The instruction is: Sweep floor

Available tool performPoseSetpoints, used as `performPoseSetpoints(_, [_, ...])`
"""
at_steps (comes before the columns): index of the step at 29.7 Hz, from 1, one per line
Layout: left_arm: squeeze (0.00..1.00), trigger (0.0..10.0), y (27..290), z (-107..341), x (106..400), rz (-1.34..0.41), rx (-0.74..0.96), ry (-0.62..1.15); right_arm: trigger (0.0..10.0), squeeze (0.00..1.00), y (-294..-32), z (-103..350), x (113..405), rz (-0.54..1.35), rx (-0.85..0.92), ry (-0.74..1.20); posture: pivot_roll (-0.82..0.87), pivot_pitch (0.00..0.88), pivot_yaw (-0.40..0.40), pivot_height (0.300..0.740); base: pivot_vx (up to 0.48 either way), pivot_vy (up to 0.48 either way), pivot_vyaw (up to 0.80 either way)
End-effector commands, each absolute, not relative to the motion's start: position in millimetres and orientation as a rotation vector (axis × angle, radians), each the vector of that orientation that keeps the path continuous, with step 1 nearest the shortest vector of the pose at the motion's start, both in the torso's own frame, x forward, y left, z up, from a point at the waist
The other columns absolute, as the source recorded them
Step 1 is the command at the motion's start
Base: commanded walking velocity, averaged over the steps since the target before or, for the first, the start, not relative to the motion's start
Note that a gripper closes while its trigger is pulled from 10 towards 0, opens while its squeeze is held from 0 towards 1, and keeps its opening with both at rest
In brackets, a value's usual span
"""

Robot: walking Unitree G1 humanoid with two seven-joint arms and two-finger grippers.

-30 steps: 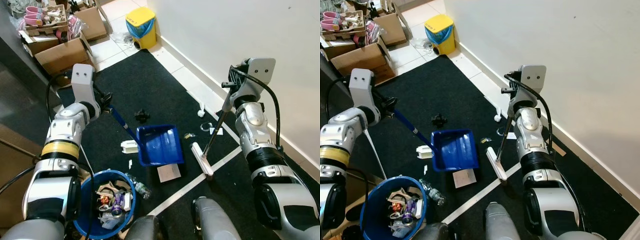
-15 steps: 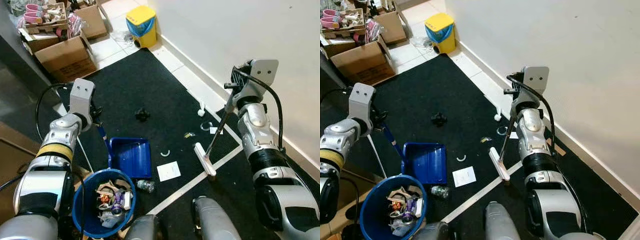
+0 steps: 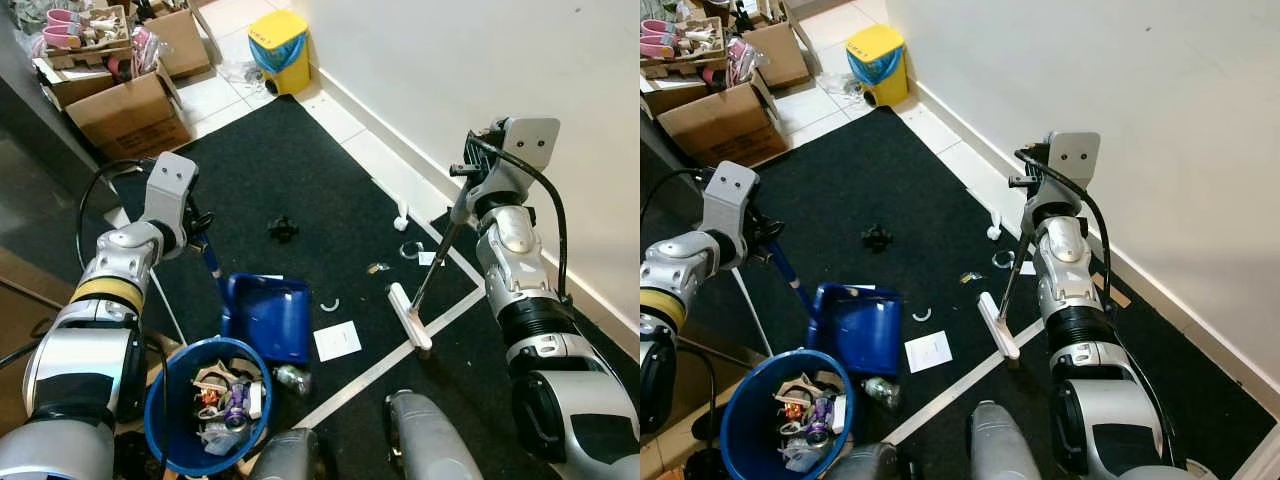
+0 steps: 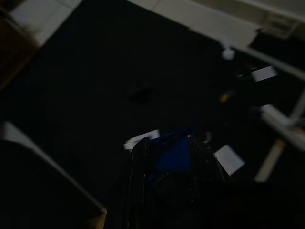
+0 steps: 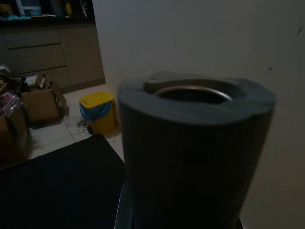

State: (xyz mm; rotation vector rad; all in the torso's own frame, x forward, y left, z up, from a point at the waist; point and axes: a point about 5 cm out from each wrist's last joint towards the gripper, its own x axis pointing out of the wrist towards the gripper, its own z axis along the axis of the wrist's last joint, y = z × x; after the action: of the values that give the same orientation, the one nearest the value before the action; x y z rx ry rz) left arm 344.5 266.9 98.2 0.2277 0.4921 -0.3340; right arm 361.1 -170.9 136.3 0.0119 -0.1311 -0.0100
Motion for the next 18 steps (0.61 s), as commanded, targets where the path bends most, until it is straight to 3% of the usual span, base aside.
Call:
performPoseSetpoints(1, [0.00,10.0,264,94,343,-0.350,0.211,0.524,10.0,0.00,-168,138,361,-0.004,0.001,-0.145,-0.06,0.088,0.073,0.740,0.000,0.000,0.00])
performPoseSetpoints(11, [0.00,10.0,262,89,342,-0.367,0.313,0.547,10.0,0.00,-160,140,364,-0.006,0.013,-0.146,-0.06,0.091,0.075,0.740,0.000,0.000,0.00])
performPoseSetpoints(18, [0.00,10.0,281,112,348,-0.310,0.379,0.510,10.0,0.00,-161,140,364,0.002,0.011,-0.150,-0.05,0.094,0.068,0.740,0.000,0.000,0.00])
